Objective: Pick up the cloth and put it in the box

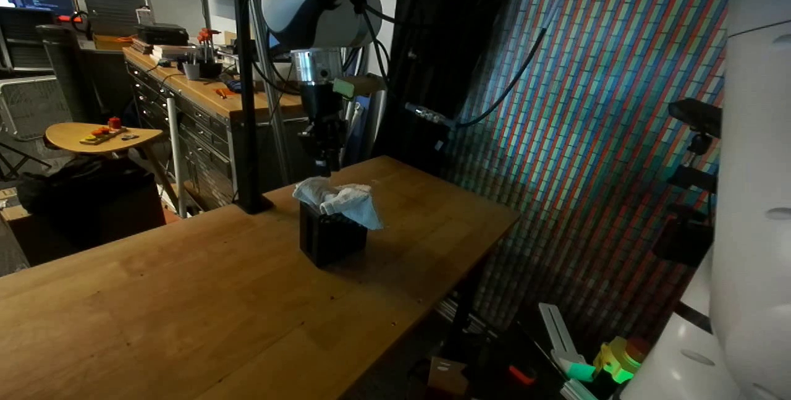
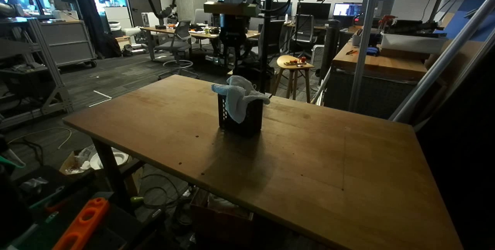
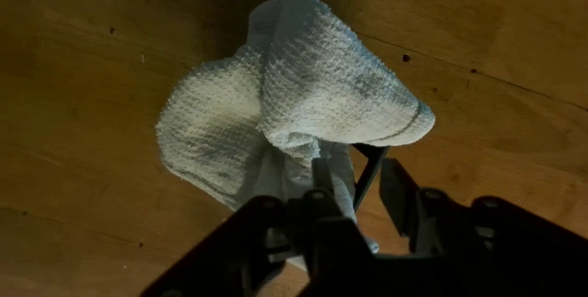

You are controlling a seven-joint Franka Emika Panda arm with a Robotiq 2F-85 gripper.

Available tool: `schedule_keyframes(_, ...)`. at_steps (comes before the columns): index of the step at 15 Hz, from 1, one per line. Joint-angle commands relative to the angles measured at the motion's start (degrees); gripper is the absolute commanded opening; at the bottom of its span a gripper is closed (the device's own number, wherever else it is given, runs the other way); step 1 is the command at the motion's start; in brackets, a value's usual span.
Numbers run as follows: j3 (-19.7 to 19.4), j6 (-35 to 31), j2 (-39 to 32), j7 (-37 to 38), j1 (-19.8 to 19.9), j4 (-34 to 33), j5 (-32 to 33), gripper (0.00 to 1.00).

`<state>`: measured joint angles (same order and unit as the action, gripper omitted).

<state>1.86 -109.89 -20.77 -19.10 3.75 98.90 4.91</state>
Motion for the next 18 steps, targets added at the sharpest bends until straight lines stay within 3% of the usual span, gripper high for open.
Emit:
schedule_keyframes(1,-1.2,-0.1,1.0,2.2,-0.8,-0.1,2.5,0.05)
schedule_keyframes(4,-1.7,-0.9,0.9,3.4,-0.6,-0.5,3.3,0.0)
schedule_keyframes(10,-2.4,-3.2,-1.1,4.8,-0.2,-1.9,2.3,0.06)
schedule_keyframes(18,-2.2,-6.4,-5.9,5.8,0.8,-1.1,0.3,0.04)
